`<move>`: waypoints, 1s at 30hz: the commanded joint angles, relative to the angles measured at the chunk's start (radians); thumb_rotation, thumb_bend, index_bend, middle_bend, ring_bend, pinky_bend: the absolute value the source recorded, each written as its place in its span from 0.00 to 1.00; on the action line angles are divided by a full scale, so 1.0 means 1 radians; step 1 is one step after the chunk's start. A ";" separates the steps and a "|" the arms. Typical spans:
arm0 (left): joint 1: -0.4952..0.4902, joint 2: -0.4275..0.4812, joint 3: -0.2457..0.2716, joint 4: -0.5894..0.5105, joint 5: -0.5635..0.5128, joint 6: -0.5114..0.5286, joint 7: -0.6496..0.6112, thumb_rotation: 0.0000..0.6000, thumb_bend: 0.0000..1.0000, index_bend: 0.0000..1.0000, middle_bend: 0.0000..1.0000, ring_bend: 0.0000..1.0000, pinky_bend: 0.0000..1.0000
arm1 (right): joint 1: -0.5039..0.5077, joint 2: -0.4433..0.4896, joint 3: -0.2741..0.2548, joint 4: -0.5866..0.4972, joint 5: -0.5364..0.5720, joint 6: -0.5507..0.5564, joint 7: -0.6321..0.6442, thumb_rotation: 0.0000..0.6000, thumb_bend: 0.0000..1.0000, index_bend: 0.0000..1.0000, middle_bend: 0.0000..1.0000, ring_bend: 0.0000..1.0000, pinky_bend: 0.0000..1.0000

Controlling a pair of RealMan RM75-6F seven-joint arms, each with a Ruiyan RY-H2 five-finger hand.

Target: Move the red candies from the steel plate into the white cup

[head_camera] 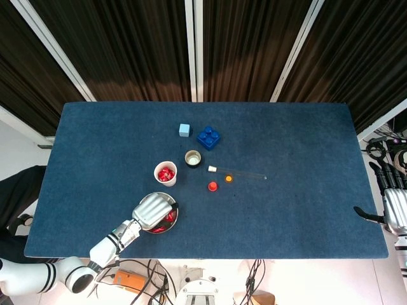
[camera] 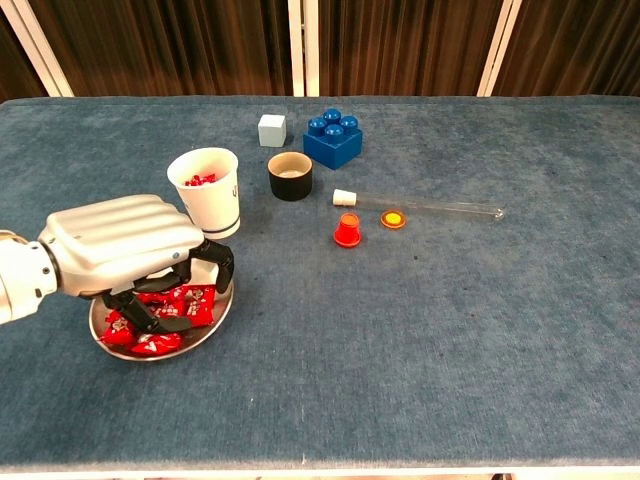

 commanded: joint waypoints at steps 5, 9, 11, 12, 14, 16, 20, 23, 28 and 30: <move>-0.003 -0.004 0.001 0.006 -0.015 -0.010 0.017 1.00 0.24 0.43 0.90 0.89 0.82 | 0.000 -0.001 -0.001 0.002 0.000 -0.001 0.003 1.00 0.26 0.00 0.03 0.00 0.14; -0.008 -0.007 0.000 0.013 -0.024 -0.020 0.018 1.00 0.28 0.46 0.90 0.89 0.82 | -0.001 -0.002 -0.001 0.004 -0.001 0.000 0.005 1.00 0.26 0.00 0.03 0.00 0.14; -0.010 -0.008 -0.001 0.016 -0.027 -0.023 0.015 1.00 0.31 0.48 0.90 0.89 0.82 | -0.001 -0.003 -0.001 0.006 -0.002 0.001 0.007 1.00 0.26 0.00 0.03 0.00 0.14; -0.010 -0.009 -0.002 0.017 -0.028 -0.024 0.013 1.00 0.32 0.50 0.90 0.89 0.82 | -0.001 -0.004 -0.001 0.007 -0.001 0.001 0.008 1.00 0.26 0.00 0.03 0.00 0.14; -0.011 -0.008 -0.003 0.018 -0.028 -0.023 0.007 1.00 0.34 0.51 0.90 0.89 0.82 | -0.002 -0.004 -0.002 0.009 -0.001 0.000 0.010 1.00 0.26 0.00 0.03 0.00 0.14; -0.011 -0.007 -0.006 0.017 -0.025 -0.018 -0.004 1.00 0.37 0.53 0.90 0.89 0.82 | -0.003 -0.005 -0.002 0.009 0.000 0.001 0.011 1.00 0.26 0.00 0.03 0.00 0.14; -0.006 0.005 -0.012 0.007 -0.014 0.004 -0.026 1.00 0.39 0.55 0.90 0.89 0.82 | -0.003 -0.005 -0.001 0.010 -0.001 0.003 0.013 1.00 0.26 0.00 0.03 0.00 0.14; 0.000 0.022 -0.016 -0.015 -0.002 0.025 -0.049 1.00 0.39 0.55 0.90 0.89 0.82 | -0.002 -0.006 0.000 0.010 -0.001 0.002 0.015 1.00 0.26 0.00 0.03 0.00 0.14; 0.008 0.070 -0.031 -0.074 0.022 0.064 -0.097 1.00 0.39 0.55 0.90 0.89 0.82 | -0.002 -0.008 0.000 0.014 -0.002 0.002 0.020 1.00 0.26 0.00 0.03 0.00 0.14; 0.010 0.088 -0.039 -0.096 0.035 0.082 -0.117 1.00 0.39 0.55 0.90 0.89 0.82 | -0.003 -0.008 0.000 0.016 -0.001 0.003 0.024 1.00 0.26 0.00 0.03 0.00 0.14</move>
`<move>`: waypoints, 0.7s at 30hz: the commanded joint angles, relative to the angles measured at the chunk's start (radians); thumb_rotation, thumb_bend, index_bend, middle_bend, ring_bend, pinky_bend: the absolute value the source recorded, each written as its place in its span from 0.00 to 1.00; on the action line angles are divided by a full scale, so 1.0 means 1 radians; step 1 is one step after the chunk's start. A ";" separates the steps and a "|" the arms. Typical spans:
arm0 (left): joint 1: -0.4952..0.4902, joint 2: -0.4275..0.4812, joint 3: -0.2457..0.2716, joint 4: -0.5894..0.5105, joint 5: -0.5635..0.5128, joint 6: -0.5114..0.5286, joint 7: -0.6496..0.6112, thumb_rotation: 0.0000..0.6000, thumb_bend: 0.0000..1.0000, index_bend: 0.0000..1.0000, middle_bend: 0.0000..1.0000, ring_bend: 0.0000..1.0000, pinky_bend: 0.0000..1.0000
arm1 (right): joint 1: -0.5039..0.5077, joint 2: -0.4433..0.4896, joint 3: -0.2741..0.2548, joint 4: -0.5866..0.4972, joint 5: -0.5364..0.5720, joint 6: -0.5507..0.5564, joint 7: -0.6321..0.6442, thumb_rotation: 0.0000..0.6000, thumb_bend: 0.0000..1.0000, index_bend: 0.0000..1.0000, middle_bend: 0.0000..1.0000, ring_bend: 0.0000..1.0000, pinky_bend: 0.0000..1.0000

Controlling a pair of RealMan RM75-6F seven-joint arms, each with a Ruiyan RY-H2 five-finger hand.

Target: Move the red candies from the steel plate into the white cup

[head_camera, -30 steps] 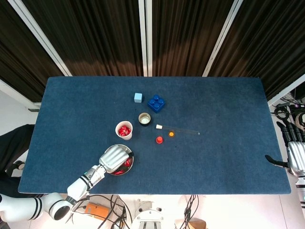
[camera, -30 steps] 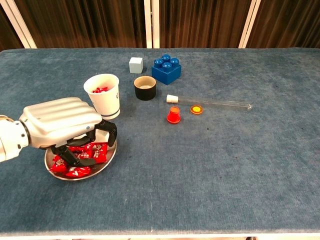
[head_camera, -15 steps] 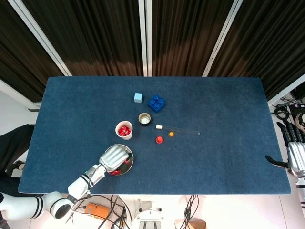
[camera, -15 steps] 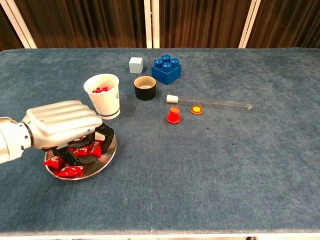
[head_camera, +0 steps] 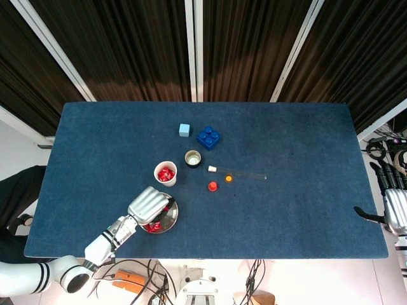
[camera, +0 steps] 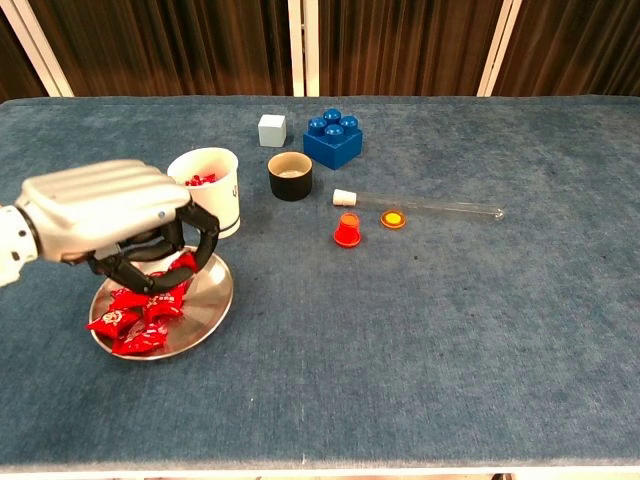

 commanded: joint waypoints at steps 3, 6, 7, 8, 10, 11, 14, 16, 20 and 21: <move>0.004 0.047 -0.028 -0.055 0.030 0.043 -0.053 1.00 0.39 0.55 0.90 0.89 0.82 | -0.003 -0.001 0.000 0.006 0.002 0.002 0.007 1.00 0.26 0.00 0.03 0.00 0.14; -0.004 0.063 -0.056 -0.073 0.030 0.054 -0.067 1.00 0.39 0.55 0.90 0.89 0.82 | -0.005 -0.002 0.000 0.009 0.002 0.004 0.011 1.00 0.26 0.00 0.03 0.00 0.14; -0.008 0.065 -0.065 -0.076 0.027 0.055 -0.070 1.00 0.39 0.55 0.90 0.89 0.82 | -0.005 -0.002 0.000 0.010 0.002 0.004 0.012 1.00 0.26 0.00 0.03 0.00 0.14; -0.013 0.065 -0.077 -0.078 0.022 0.055 -0.073 1.00 0.39 0.55 0.90 0.89 0.82 | -0.005 -0.001 0.000 0.011 0.001 0.005 0.013 1.00 0.26 0.00 0.03 0.00 0.14; -0.027 0.063 -0.104 -0.081 0.000 0.045 -0.085 1.00 0.39 0.55 0.90 0.89 0.82 | -0.004 0.001 0.002 0.011 0.001 0.007 0.012 1.00 0.26 0.00 0.03 0.00 0.14; -0.037 0.061 -0.120 -0.080 -0.018 0.036 -0.091 1.00 0.39 0.55 0.90 0.89 0.82 | -0.004 0.004 0.004 0.009 0.001 0.009 0.010 1.00 0.26 0.00 0.03 0.00 0.14; -0.062 0.050 -0.158 -0.065 -0.066 0.009 -0.104 1.00 0.39 0.55 0.90 0.89 0.82 | -0.006 0.010 0.008 0.004 -0.002 0.018 0.008 1.00 0.26 0.00 0.03 0.00 0.14; -0.075 0.041 -0.175 -0.048 -0.098 -0.005 -0.104 1.00 0.39 0.55 0.90 0.89 0.82 | -0.006 0.013 0.008 0.004 -0.001 0.018 0.009 1.00 0.26 0.00 0.03 0.00 0.14; -0.095 0.023 -0.196 -0.010 -0.159 -0.034 -0.114 1.00 0.39 0.55 0.90 0.89 0.82 | -0.007 0.011 0.007 0.010 0.008 0.010 0.017 1.00 0.26 0.00 0.03 0.00 0.14; -0.100 0.016 -0.199 0.004 -0.175 -0.041 -0.115 1.00 0.39 0.55 0.90 0.89 0.82 | -0.007 0.008 0.006 0.013 0.010 0.008 0.019 1.00 0.26 0.00 0.03 0.00 0.14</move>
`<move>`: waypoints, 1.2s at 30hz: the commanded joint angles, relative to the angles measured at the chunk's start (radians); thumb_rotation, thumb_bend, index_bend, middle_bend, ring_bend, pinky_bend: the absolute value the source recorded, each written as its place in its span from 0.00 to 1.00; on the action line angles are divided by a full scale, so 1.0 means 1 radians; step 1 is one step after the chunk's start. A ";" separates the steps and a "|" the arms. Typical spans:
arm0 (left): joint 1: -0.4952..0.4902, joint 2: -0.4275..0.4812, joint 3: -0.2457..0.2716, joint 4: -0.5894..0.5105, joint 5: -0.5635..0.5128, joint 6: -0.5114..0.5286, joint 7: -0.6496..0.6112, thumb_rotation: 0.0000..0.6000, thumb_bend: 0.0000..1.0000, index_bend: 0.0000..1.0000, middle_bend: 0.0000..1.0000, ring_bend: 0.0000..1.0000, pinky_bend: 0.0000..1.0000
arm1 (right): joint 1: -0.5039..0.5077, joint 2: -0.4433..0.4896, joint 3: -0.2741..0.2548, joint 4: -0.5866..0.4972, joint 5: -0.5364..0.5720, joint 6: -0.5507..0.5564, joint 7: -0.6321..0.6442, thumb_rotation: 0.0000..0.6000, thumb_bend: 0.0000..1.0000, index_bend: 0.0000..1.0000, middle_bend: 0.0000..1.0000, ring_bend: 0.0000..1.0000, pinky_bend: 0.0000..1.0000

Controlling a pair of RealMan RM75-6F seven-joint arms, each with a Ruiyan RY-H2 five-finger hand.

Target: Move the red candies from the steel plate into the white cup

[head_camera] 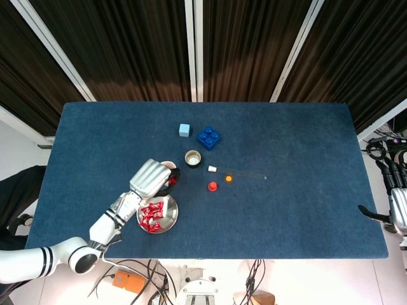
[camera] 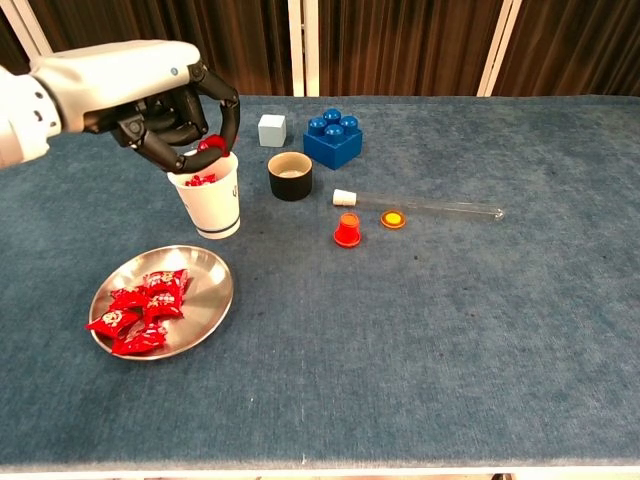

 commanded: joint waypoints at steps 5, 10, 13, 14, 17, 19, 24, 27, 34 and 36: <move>-0.034 -0.038 -0.023 0.083 -0.101 -0.047 0.002 1.00 0.35 0.55 0.90 0.89 0.82 | 0.002 -0.011 -0.002 0.017 0.005 -0.012 0.010 1.00 0.26 0.00 0.03 0.00 0.14; -0.032 -0.048 -0.019 0.102 -0.126 -0.032 0.010 1.00 0.25 0.42 0.90 0.89 0.82 | 0.005 -0.014 -0.002 0.022 0.006 -0.018 0.012 1.00 0.26 0.00 0.03 0.00 0.14; -0.023 -0.043 -0.009 0.096 -0.118 -0.008 0.020 1.00 0.23 0.38 0.90 0.89 0.82 | 0.007 -0.016 -0.001 0.023 0.005 -0.020 0.012 1.00 0.26 0.00 0.03 0.00 0.14; -0.018 -0.038 -0.005 0.090 -0.114 -0.001 0.019 1.00 0.23 0.38 0.90 0.89 0.82 | 0.008 -0.016 -0.001 0.024 0.004 -0.021 0.013 1.00 0.26 0.00 0.03 0.00 0.14; 0.008 -0.013 0.006 0.067 -0.092 0.037 0.000 1.00 0.23 0.38 0.90 0.89 0.82 | 0.007 -0.016 0.000 0.024 0.003 -0.017 0.015 1.00 0.26 0.00 0.03 0.00 0.14; 0.037 0.008 0.019 0.049 -0.066 0.081 -0.018 1.00 0.23 0.38 0.90 0.89 0.82 | 0.006 -0.014 0.001 0.024 0.001 -0.014 0.016 1.00 0.26 0.00 0.03 0.00 0.14; 0.126 0.056 0.077 0.005 0.006 0.191 -0.058 1.00 0.23 0.38 0.90 0.89 0.82 | 0.004 -0.008 0.003 0.021 0.000 -0.007 0.017 1.00 0.26 0.00 0.03 0.00 0.14; 0.163 0.071 0.122 -0.015 0.042 0.219 -0.055 1.00 0.23 0.41 0.90 0.89 0.82 | 0.006 -0.007 0.005 0.019 0.000 -0.008 0.016 1.00 0.26 0.00 0.03 0.00 0.14; 0.183 0.040 0.208 -0.046 0.094 0.172 -0.005 1.00 0.21 0.41 0.90 0.89 0.82 | 0.019 -0.007 0.008 0.010 -0.009 -0.017 0.002 1.00 0.26 0.00 0.03 0.00 0.14; 0.180 0.020 0.217 -0.044 0.095 0.152 0.016 1.00 0.21 0.41 0.90 0.88 0.82 | 0.022 -0.005 0.008 0.006 -0.008 -0.021 -0.003 1.00 0.26 0.00 0.03 0.00 0.14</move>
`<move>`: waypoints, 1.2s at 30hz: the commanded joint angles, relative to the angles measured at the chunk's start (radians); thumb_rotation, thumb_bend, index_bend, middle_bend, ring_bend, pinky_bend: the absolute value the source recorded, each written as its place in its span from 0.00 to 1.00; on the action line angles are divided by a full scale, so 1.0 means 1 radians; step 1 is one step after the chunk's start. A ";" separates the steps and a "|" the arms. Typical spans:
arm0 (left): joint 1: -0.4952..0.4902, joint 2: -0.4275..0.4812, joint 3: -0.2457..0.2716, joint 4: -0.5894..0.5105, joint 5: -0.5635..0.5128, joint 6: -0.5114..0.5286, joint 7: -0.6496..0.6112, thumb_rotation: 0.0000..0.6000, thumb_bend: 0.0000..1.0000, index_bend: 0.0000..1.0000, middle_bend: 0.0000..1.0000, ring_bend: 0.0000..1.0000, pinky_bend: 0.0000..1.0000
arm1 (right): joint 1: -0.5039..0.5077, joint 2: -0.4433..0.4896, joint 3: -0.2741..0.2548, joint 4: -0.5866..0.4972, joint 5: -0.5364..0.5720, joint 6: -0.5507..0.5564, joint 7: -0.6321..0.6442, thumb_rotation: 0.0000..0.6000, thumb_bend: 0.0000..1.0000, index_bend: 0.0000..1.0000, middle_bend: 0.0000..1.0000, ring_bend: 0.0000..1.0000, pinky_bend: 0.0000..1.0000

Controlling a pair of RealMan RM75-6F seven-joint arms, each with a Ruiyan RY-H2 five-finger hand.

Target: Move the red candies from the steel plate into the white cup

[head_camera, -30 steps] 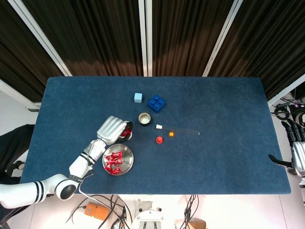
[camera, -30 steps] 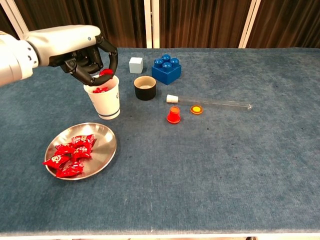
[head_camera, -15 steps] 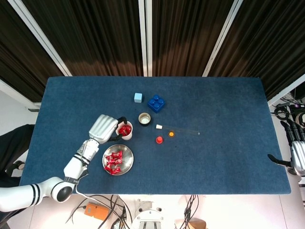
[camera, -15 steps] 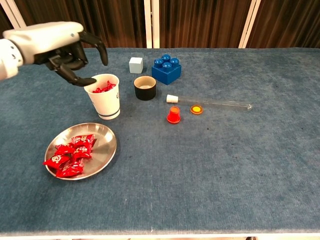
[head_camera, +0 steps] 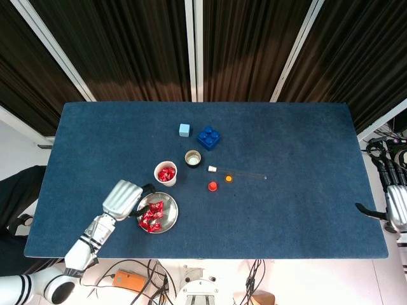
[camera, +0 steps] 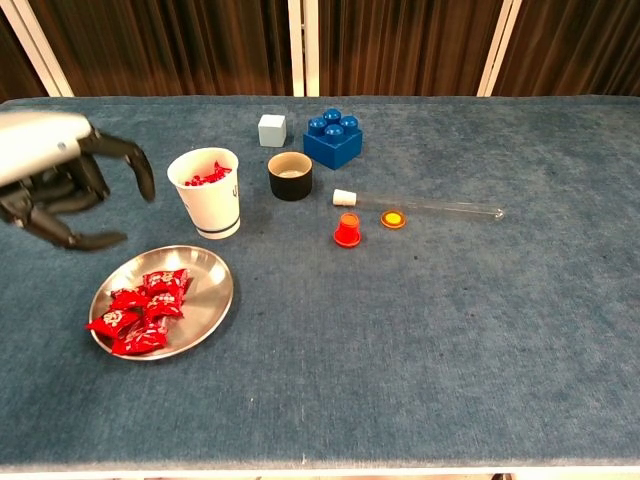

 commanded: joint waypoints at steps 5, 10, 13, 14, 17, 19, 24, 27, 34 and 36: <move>-0.004 -0.077 0.022 0.012 -0.020 -0.069 0.074 1.00 0.21 0.41 0.90 0.88 0.82 | 0.005 0.005 0.000 -0.010 0.004 -0.007 -0.014 1.00 0.26 0.00 0.03 0.00 0.14; -0.001 -0.115 0.023 0.023 -0.056 -0.090 0.118 1.00 0.21 0.43 0.90 0.88 0.82 | 0.005 0.003 0.000 -0.008 0.010 -0.010 -0.015 1.00 0.26 0.00 0.03 0.00 0.14; 0.006 -0.135 0.018 0.038 -0.079 -0.079 0.166 1.00 0.21 0.43 0.90 0.88 0.82 | 0.006 0.001 0.000 -0.005 0.013 -0.014 -0.013 1.00 0.26 0.00 0.03 0.00 0.14; 0.009 -0.141 0.016 0.039 -0.088 -0.076 0.183 1.00 0.21 0.43 0.90 0.88 0.82 | 0.007 0.000 0.000 -0.004 0.014 -0.015 -0.012 1.00 0.26 0.00 0.03 0.00 0.14; 0.013 -0.150 0.011 0.038 -0.111 -0.073 0.215 1.00 0.21 0.43 0.90 0.88 0.82 | 0.008 -0.001 0.000 -0.001 0.016 -0.018 -0.010 1.00 0.26 0.00 0.03 0.00 0.14; 0.014 -0.155 0.009 0.039 -0.126 -0.073 0.233 1.00 0.21 0.43 0.90 0.88 0.82 | 0.010 -0.002 0.000 0.000 0.017 -0.020 -0.009 1.00 0.26 0.00 0.03 0.00 0.14; 0.014 -0.162 -0.002 0.037 -0.167 -0.077 0.272 1.00 0.21 0.43 0.90 0.88 0.82 | 0.013 -0.005 -0.001 0.003 0.020 -0.028 -0.007 1.00 0.26 0.00 0.03 0.00 0.14; 0.012 -0.161 -0.004 0.032 -0.184 -0.078 0.297 1.00 0.21 0.43 0.90 0.88 0.82 | 0.012 -0.006 0.000 0.005 0.021 -0.027 -0.005 1.00 0.26 0.00 0.03 0.00 0.15; 0.007 -0.162 0.004 0.021 -0.208 -0.072 0.380 1.00 0.22 0.44 0.90 0.88 0.82 | 0.012 -0.008 -0.002 0.008 0.022 -0.028 -0.002 1.00 0.26 0.00 0.03 0.00 0.15; 0.002 -0.161 0.006 0.020 -0.215 -0.079 0.395 1.00 0.23 0.45 0.90 0.88 0.82 | 0.012 -0.009 -0.002 0.010 0.023 -0.029 -0.002 1.00 0.26 0.00 0.03 0.00 0.15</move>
